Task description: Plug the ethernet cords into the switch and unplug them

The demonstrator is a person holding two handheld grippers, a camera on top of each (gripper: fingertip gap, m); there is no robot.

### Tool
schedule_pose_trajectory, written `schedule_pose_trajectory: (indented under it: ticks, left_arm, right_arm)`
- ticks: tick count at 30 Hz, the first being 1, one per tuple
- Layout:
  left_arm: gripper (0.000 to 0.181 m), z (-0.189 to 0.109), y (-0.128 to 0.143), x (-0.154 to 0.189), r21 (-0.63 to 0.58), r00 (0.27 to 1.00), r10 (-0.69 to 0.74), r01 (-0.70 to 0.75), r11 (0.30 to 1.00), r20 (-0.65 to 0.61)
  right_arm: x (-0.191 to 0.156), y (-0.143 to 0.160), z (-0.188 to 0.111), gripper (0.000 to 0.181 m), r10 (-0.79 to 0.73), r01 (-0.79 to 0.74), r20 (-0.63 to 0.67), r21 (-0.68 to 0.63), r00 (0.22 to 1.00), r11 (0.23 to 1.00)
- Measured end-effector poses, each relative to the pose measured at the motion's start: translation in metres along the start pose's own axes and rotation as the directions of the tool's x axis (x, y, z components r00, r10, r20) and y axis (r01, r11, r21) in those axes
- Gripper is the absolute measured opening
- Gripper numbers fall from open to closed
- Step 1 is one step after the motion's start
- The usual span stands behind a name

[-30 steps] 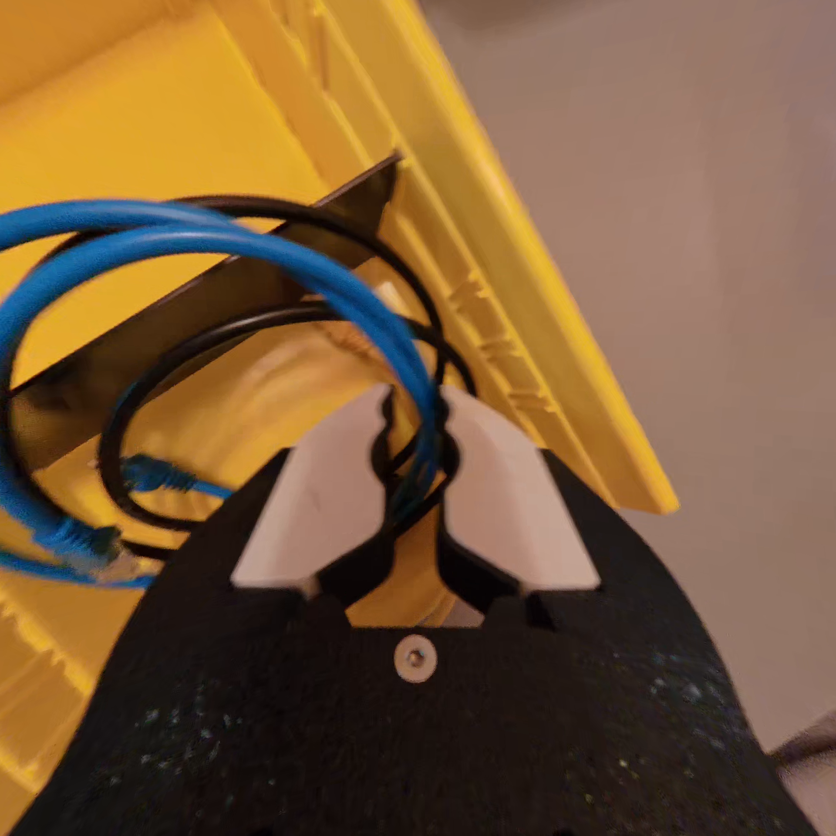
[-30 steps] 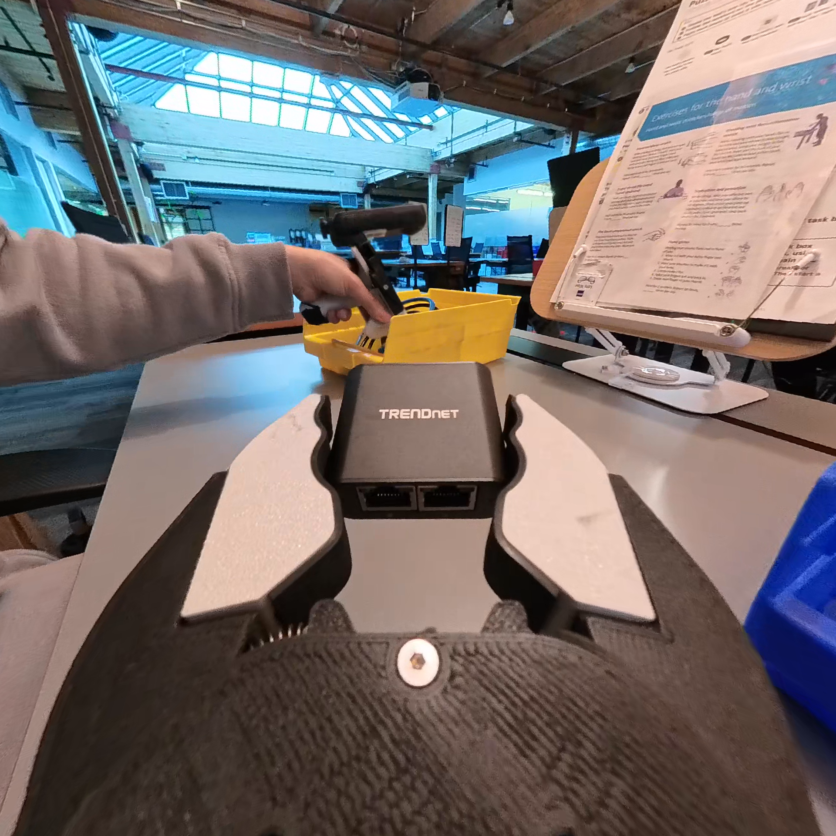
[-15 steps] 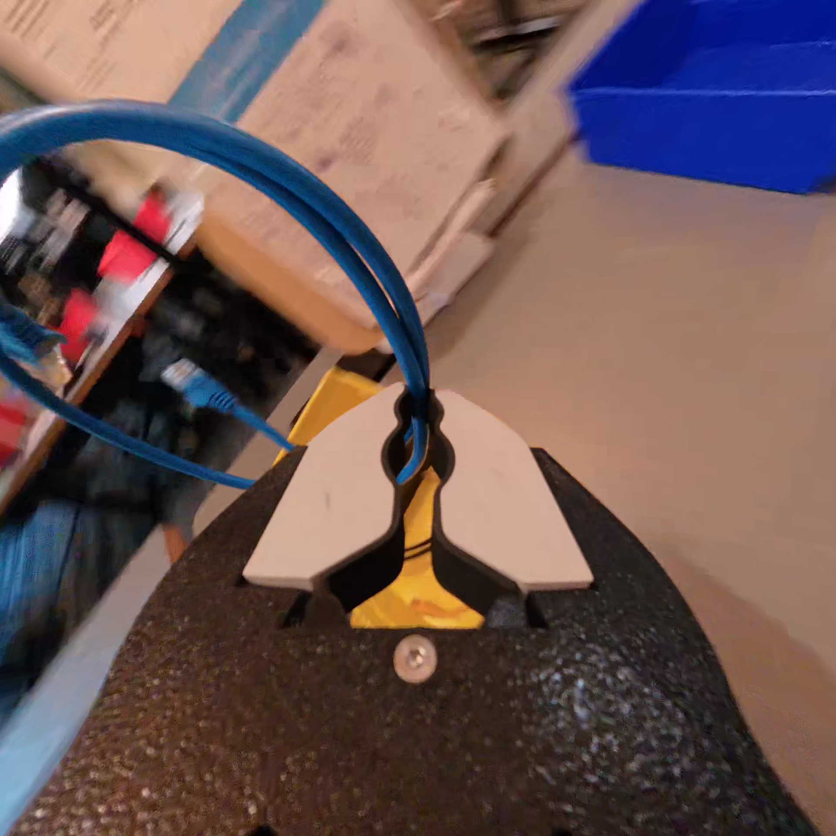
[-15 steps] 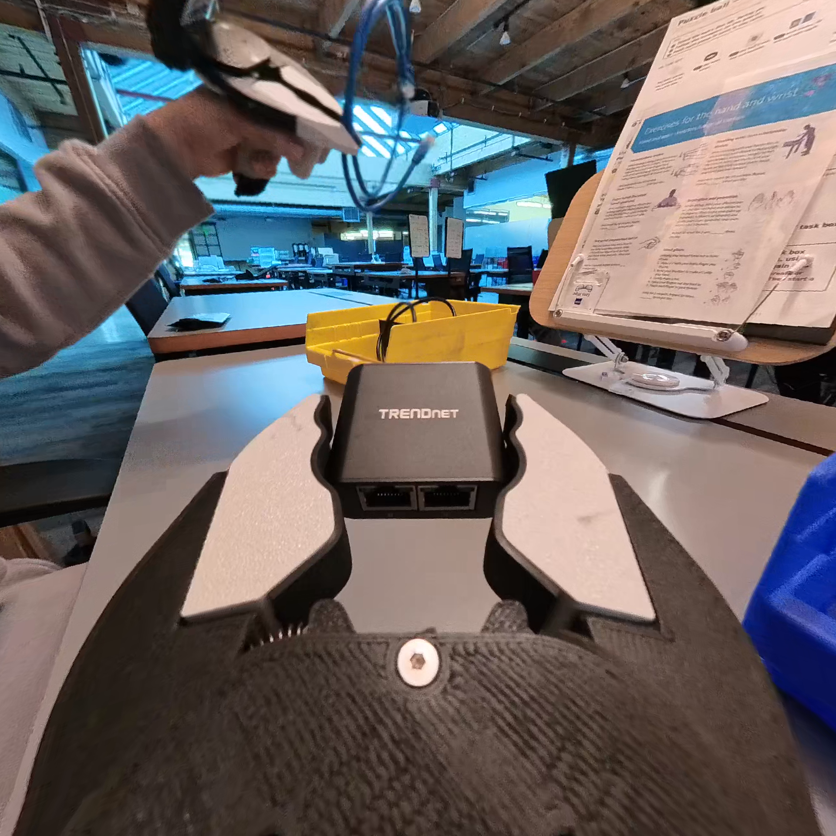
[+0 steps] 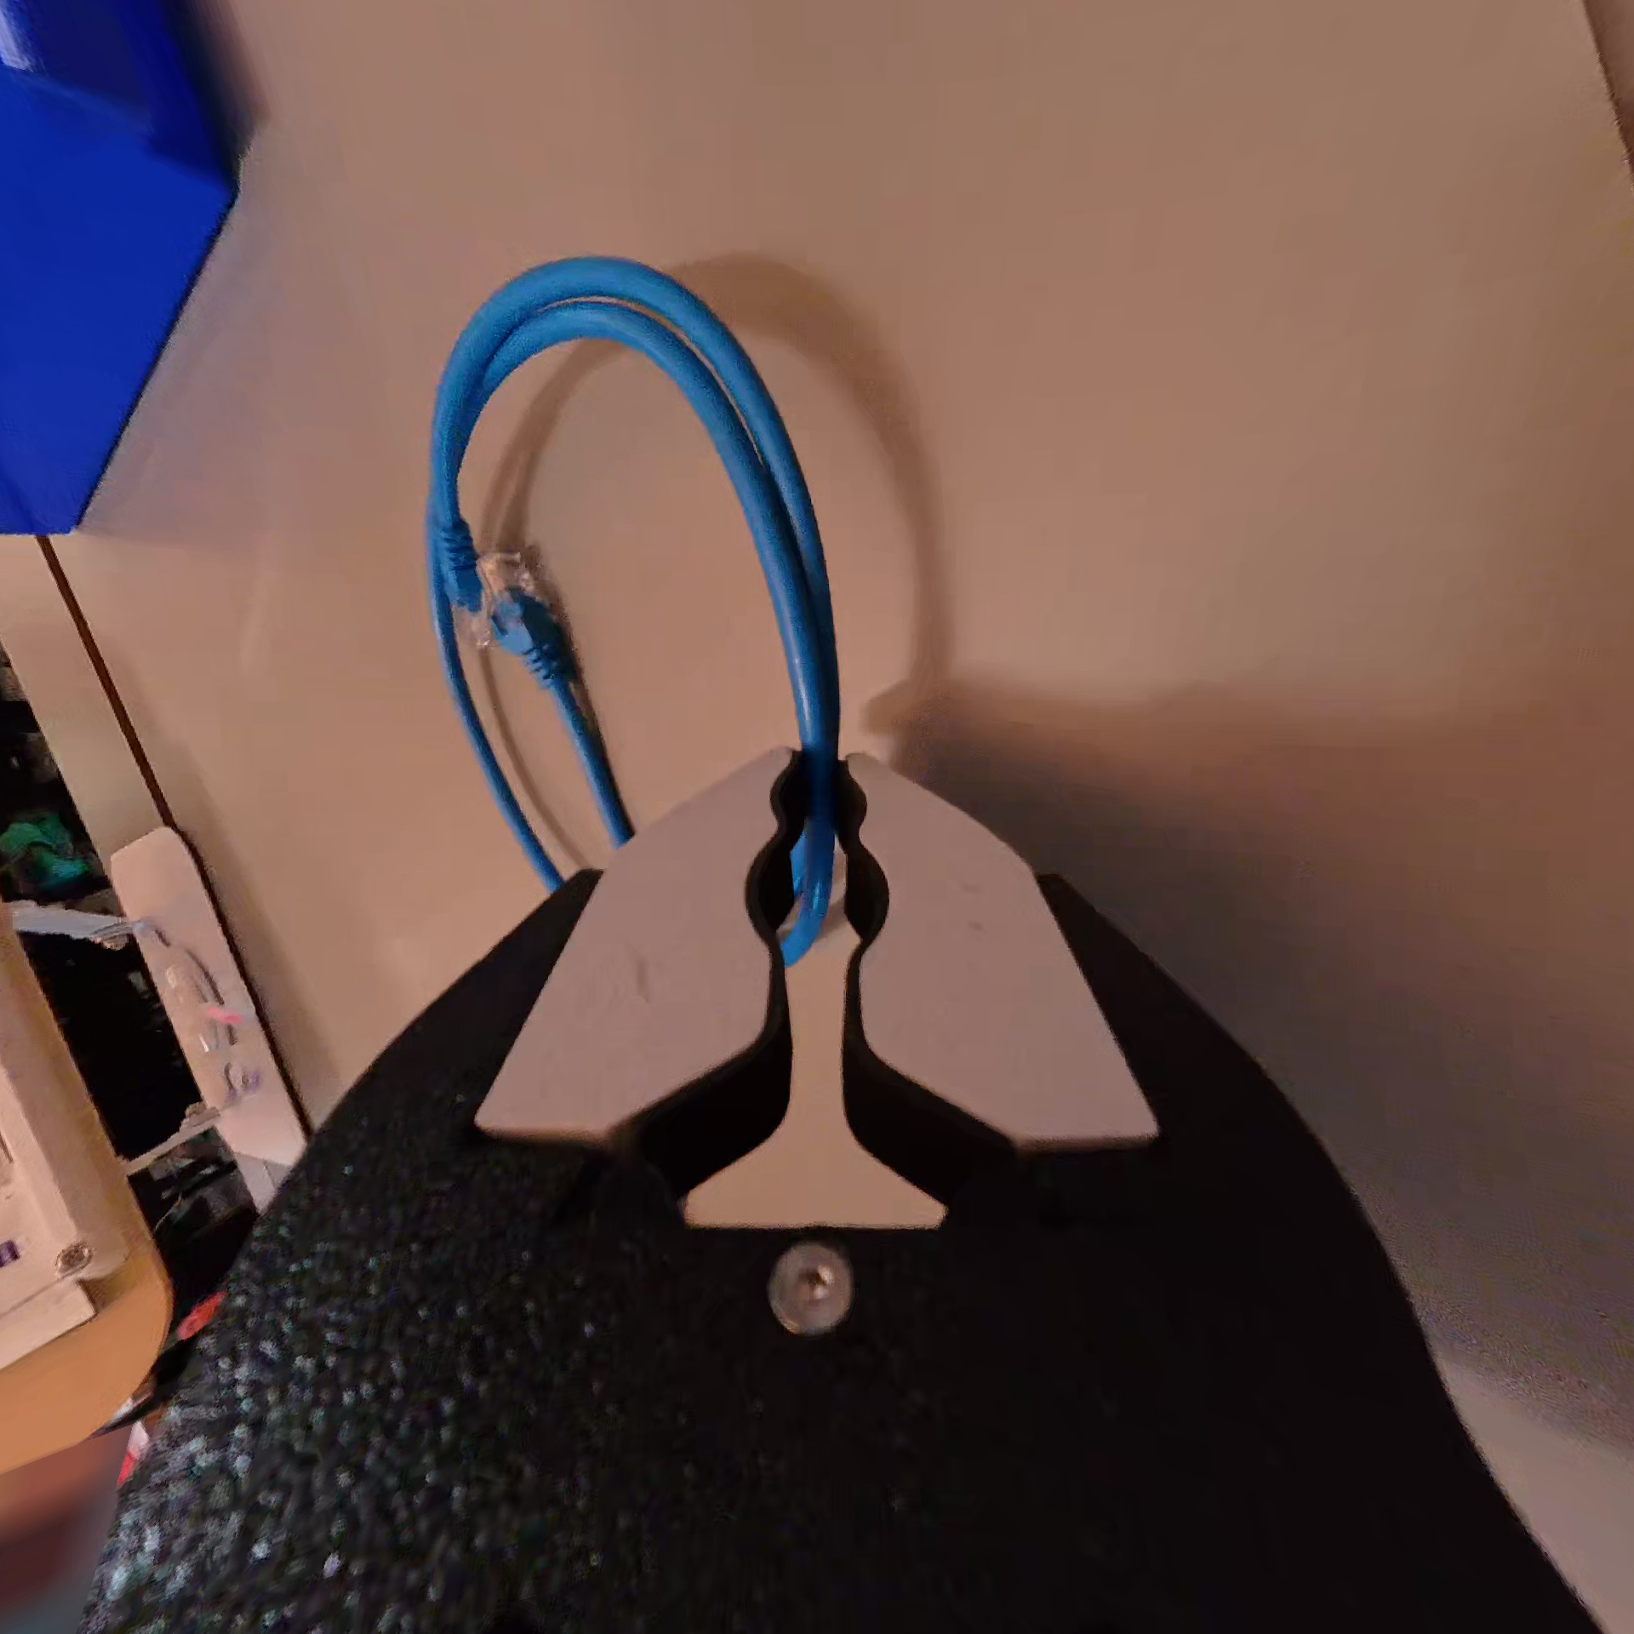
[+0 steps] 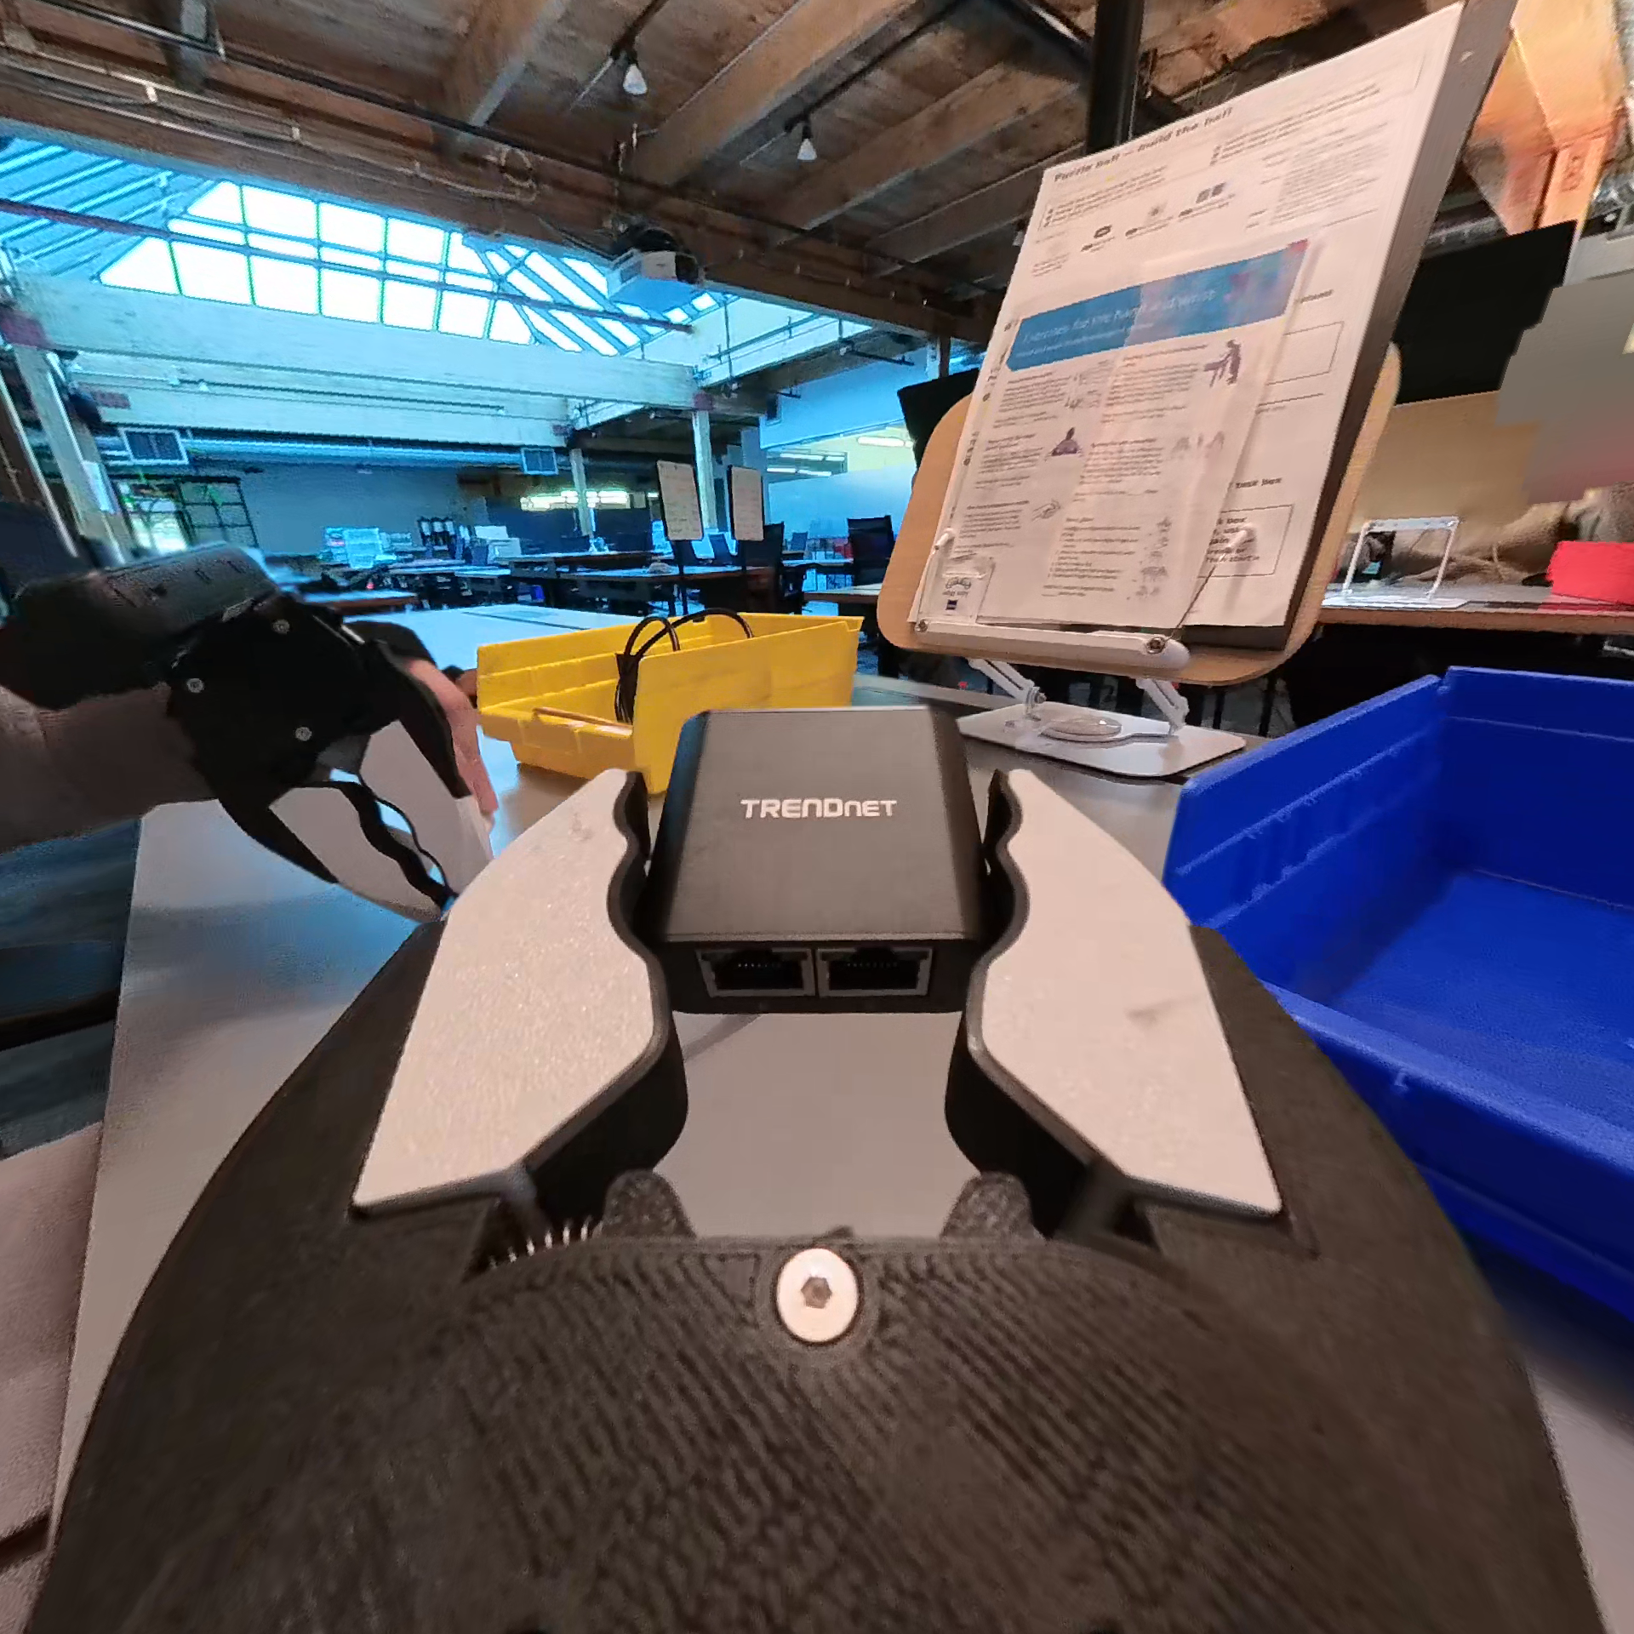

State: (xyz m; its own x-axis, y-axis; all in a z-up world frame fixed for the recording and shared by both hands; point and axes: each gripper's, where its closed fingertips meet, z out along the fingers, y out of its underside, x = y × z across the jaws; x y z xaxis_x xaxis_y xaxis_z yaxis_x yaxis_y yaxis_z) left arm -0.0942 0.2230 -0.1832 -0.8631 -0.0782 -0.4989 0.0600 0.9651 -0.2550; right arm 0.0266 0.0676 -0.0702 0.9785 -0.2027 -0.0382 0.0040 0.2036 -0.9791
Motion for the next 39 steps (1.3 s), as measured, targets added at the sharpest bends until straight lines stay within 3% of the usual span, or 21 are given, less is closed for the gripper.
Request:
schedule_pose_trajectory:
  ticks: [3, 7, 11, 14, 16, 20, 23, 26, 28, 29, 30, 35, 39]
  left_arm:
    - [0.006, 0.004, -0.004, 0.019, 0.020, 0.993, -0.033, 0.036, 0.999, -0.112]
    - [0.024, -0.008, -0.018, 0.030, 0.056, 0.941, -0.209, 0.232, 0.971, -0.265]
    - [0.037, -0.020, -0.043, -0.012, 0.241, 0.859, -0.422, 0.492, 0.837, -0.289]
    - [0.039, -0.003, -0.027, -0.047, 0.203, 0.776, -0.572, 0.625, 0.754, -0.266]
    - [0.035, 0.012, -0.024, -0.060, 0.146, 0.654, -0.688, 0.749, 0.646, -0.314]
    - [0.033, 0.037, -0.036, -0.079, 0.058, 0.308, -0.913, 0.951, 0.304, -0.267]
    - [0.042, 0.050, -0.062, -0.070, 0.008, 0.175, -0.953, 0.984, 0.178, -0.247]
    - [0.053, 0.069, -0.064, -0.066, -0.008, 0.206, -0.974, 0.978, 0.208, -0.094]
    - [0.052, 0.076, -0.069, -0.061, -0.027, 0.274, -0.960, 0.961, 0.275, -0.055]
    - [0.048, 0.077, -0.068, -0.060, -0.036, 0.317, -0.948, 0.947, 0.318, -0.031]
    - [0.030, 0.075, -0.069, -0.057, -0.044, 0.368, -0.930, 0.928, 0.369, -0.022]
    - [0.019, 0.057, -0.080, -0.030, -0.068, 0.614, -0.771, 0.773, 0.630, -0.170]
    - [0.011, 0.038, -0.059, -0.003, -0.089, 0.758, -0.615, 0.612, 0.786, -0.219]
  right_arm:
    - [-0.005, 0.004, 0.004, 0.074, -0.028, 0.029, 0.021, -0.026, 0.999, 0.999]
    - [-0.005, 0.003, 0.004, 0.074, -0.005, 0.006, 0.039, -0.019, 0.999, 1.000]
    - [-0.016, -0.001, -0.001, 0.074, -0.001, 0.000, 0.132, 0.010, 0.991, 1.000]
    - [-0.021, 0.001, 0.000, 0.074, 0.003, -0.003, 0.177, -0.003, 0.984, 1.000]
    - [-0.021, 0.003, 0.001, 0.074, -0.009, 0.012, 0.163, -0.015, 0.987, 1.000]
    - [-0.027, 0.004, 0.002, 0.074, -0.024, 0.030, 0.193, -0.025, 0.981, 0.999]
    - [-0.033, 0.002, -0.002, 0.074, -0.004, 0.007, 0.263, -0.013, 0.965, 1.000]
    - [-0.045, -0.001, -0.009, 0.074, -0.022, 0.015, 0.352, 0.023, 0.936, 1.000]
    - [-0.050, -0.003, -0.012, 0.074, -0.035, 0.021, 0.386, 0.041, 0.922, 0.999]
    - [-0.051, -0.003, -0.013, 0.074, -0.037, 0.022, 0.394, 0.044, 0.918, 0.999]
    - [-0.051, -0.003, -0.013, 0.074, -0.037, 0.021, 0.396, 0.045, 0.918, 0.999]
    - [-0.050, -0.002, -0.011, 0.073, -0.027, 0.018, 0.390, 0.028, 0.920, 0.999]
    - [-0.051, 0.001, -0.009, 0.074, -0.033, 0.031, 0.386, 0.010, 0.922, 0.999]
